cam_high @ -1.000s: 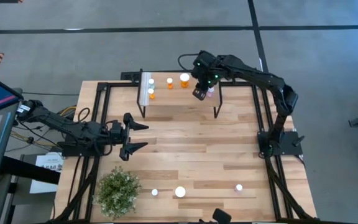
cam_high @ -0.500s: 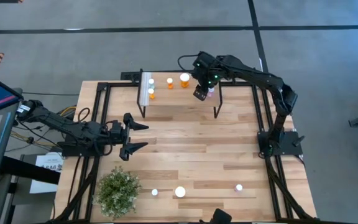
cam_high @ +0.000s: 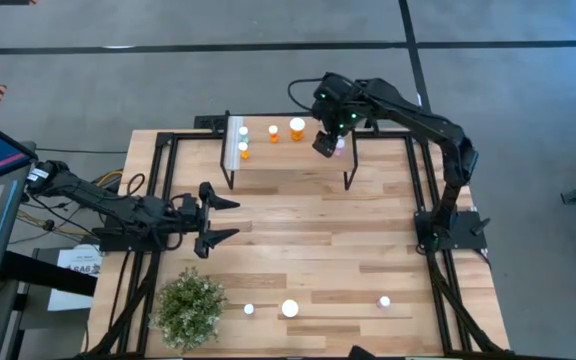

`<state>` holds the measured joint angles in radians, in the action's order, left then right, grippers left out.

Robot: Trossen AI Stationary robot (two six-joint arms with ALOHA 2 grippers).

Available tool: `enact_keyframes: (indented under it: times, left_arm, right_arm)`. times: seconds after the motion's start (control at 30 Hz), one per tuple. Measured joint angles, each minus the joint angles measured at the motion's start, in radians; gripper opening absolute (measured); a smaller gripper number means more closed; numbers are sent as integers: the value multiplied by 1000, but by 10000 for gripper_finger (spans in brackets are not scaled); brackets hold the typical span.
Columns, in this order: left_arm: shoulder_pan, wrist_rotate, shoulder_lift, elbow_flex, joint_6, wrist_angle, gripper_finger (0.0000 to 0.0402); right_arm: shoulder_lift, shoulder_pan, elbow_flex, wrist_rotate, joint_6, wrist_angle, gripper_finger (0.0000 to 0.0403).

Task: Pick and place medicine bottles onto shelf by color
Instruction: Put the small right violet bottle on the shelf

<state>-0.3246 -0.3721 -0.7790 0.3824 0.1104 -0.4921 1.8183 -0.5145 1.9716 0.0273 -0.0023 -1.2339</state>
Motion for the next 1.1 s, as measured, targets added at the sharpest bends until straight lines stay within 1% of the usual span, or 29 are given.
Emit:
enact_keyframes:
  times: [0.1, 0.23, 0.4, 0.57, 0.63, 0.73, 0.9, 1.1]
  left_arm:
    - [0, 0, 0, 0, 3, 16, 318]
    - [0, 0, 0, 0, 6, 17, 318]
    - [0, 0, 1, 0, 8, 23, 318]
    - [0, -1, 1, 0, 14, 31, 318]
    - [0, -2, 1, 0, 15, 31, 318]
    - [0, -2, 1, 0, 17, 30, 318]
    - [0, -2, 1, 0, 27, 30, 318]
    - [0, -1, 1, 0, 30, 30, 318]
  right_arm:
    - [-3, 26, 49, -3, 15, -89, 257]
    - [-37, 108, 51, -16, 28, -149, 256]
    - [-89, 269, 50, -101, 65, -174, 255]
    - [-146, 479, 44, -173, 144, -176, 255]
    - [-177, 567, 5, -215, 184, -164, 255]
    - [-224, 693, -98, -265, 266, -149, 255]
    - [-292, 888, -302, -269, 443, -63, 255]
    - [-313, 1092, -458, -265, 697, -54, 255]
